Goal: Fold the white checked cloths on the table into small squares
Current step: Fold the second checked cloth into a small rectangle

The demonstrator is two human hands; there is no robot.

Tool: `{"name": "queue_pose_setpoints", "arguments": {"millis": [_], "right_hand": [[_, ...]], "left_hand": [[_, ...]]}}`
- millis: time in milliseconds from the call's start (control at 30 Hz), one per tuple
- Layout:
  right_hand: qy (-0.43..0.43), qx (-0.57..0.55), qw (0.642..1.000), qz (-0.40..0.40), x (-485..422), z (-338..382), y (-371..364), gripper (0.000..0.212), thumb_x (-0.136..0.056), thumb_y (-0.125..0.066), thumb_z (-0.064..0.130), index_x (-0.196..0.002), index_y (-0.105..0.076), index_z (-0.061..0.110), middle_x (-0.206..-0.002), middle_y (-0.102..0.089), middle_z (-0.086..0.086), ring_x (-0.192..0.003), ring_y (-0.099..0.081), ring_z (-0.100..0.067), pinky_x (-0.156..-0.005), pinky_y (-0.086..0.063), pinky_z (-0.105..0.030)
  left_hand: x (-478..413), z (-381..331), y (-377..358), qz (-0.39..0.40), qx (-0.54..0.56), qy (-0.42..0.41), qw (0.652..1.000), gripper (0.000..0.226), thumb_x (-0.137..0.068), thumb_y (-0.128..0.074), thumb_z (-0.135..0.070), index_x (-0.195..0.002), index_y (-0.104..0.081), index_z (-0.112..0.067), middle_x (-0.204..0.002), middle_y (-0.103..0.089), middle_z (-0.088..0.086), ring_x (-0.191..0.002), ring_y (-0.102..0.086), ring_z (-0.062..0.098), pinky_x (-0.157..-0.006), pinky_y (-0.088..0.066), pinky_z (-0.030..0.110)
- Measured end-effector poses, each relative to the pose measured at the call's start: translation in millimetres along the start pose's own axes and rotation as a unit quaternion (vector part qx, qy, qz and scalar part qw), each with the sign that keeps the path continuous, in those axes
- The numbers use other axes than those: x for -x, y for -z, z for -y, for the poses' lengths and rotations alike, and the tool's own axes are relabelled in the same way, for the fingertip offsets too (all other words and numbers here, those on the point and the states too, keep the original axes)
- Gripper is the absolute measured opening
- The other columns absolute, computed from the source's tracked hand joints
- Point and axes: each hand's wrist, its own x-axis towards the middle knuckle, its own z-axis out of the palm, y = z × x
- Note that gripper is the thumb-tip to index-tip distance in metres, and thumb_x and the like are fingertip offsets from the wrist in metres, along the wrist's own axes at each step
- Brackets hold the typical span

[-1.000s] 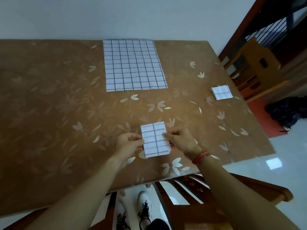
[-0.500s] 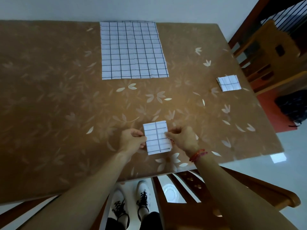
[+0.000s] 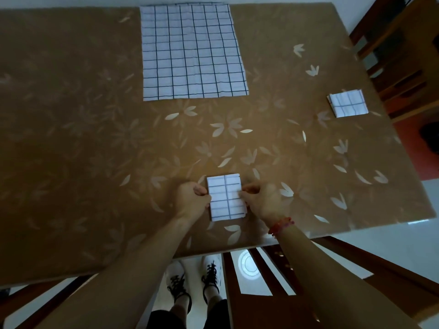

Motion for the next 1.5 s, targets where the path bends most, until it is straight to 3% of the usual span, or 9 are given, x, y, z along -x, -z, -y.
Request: {"name": "queue_pose_setpoints", "arguments": {"millis": [300,533,733,900,967,1067,1200,1367,1500], "right_hand": [[0.011,0.01,1.0,-0.018,0,-3,-6,0.019,-0.081,-0.075,0.029,-0.099,-0.075,0.022,-0.094,-0.074,0.008,-0.084,-0.065,-0.006,-0.082,-0.056,-0.028],[0.019,0.009,0.999,-0.025,2,-1,-6,0.017,-0.082,-0.075,0.026,-0.098,-0.076,0.021,-0.097,-0.074,0.005,-0.085,-0.065,-0.007,-0.083,-0.056,-0.029],[0.029,0.015,0.999,-0.033,3,0,-5,0.018,-0.082,-0.075,0.026,-0.098,-0.077,0.02,-0.097,-0.074,0.006,-0.08,-0.061,-0.003,-0.075,-0.049,-0.018],[0.021,-0.006,0.999,-0.037,6,0,-3,0.016,-0.082,-0.074,0.028,-0.097,-0.075,0.023,-0.093,-0.072,0.01,-0.082,-0.063,-0.002,-0.066,-0.043,-0.008],[0.031,-0.008,0.998,-0.054,10,2,0,0.017,-0.084,-0.072,0.032,-0.098,-0.074,0.024,-0.089,-0.071,0.01,-0.08,-0.063,-0.003,-0.063,-0.042,-0.008],[0.103,0.042,0.991,-0.074,16,8,-2,0.02,-0.09,-0.062,0.036,-0.105,-0.069,0.025,-0.094,-0.069,0.006,-0.081,-0.064,-0.01,-0.069,-0.053,-0.024],[0.319,0.154,0.929,-0.11,23,13,-17,0.028,-0.093,-0.054,0.028,-0.117,-0.062,0.016,-0.115,-0.055,-0.004,-0.098,-0.056,-0.018,-0.079,-0.052,-0.033],[0.435,0.241,0.868,-0.018,22,10,-51,0.049,-0.098,-0.038,0.018,-0.144,-0.041,0.0,-0.151,-0.037,-0.019,-0.142,-0.032,-0.03,-0.115,-0.031,-0.04],[0.409,0.291,0.863,0.053,12,0,-61,0.059,-0.099,-0.024,0.027,-0.151,-0.018,0.0,-0.16,-0.017,-0.015,-0.15,-0.01,-0.023,-0.121,-0.018,-0.042]], "left_hand": [[-5,8,-2,-0.008,-0.068,-0.03,0.997,0.02,-0.072,-0.078,-0.008,-0.072,-0.062,-0.021,-0.074,-0.066,-0.002,-0.071,-0.064,0.015,-0.071,-0.058,0.039],[-6,12,-3,-0.006,-0.083,-0.049,0.995,0.02,-0.075,-0.077,-0.01,-0.074,-0.062,-0.023,-0.076,-0.067,-0.003,-0.072,-0.066,0.016,-0.07,-0.059,0.038],[-5,13,-2,-0.011,-0.08,-0.063,0.995,0.015,-0.077,-0.075,-0.012,-0.077,-0.064,-0.021,-0.075,-0.068,-0.003,-0.07,-0.066,0.014,-0.07,-0.059,0.035],[-2,14,2,-0.018,-0.106,-0.114,0.988,0.01,-0.081,-0.073,-0.015,-0.081,-0.064,-0.019,-0.08,-0.065,-0.009,-0.075,-0.06,0.004,-0.065,-0.048,0.017],[0,17,6,-0.024,-0.141,-0.198,0.97,0.004,-0.086,-0.066,-0.015,-0.088,-0.064,-0.018,-0.09,-0.063,-0.008,-0.082,-0.057,0.004,-0.071,-0.046,0.017],[-2,27,8,-0.016,-0.217,-0.314,0.924,0.024,-0.096,-0.05,-0.014,-0.116,-0.063,-0.008,-0.12,-0.061,0.002,-0.111,-0.054,0.013,-0.097,-0.043,0.024],[-7,34,3,0.003,-0.321,-0.391,0.863,0.045,-0.095,-0.033,-0.018,-0.13,-0.054,0.003,-0.136,-0.053,0.016,-0.129,-0.047,0.029,-0.107,-0.039,0.043],[-9,47,-2,0.057,-0.444,-0.377,0.811,0.065,-0.088,-0.028,-0.034,-0.144,-0.037,-0.003,-0.152,-0.033,0.013,-0.144,-0.024,0.023,-0.117,-0.015,0.039],[-8,53,-4,0.052,-0.468,-0.374,0.799,0.066,-0.09,-0.024,-0.035,-0.148,-0.028,-0.003,-0.156,-0.023,0.012,-0.146,-0.013,0.021,-0.116,-0.013,0.041]]}}
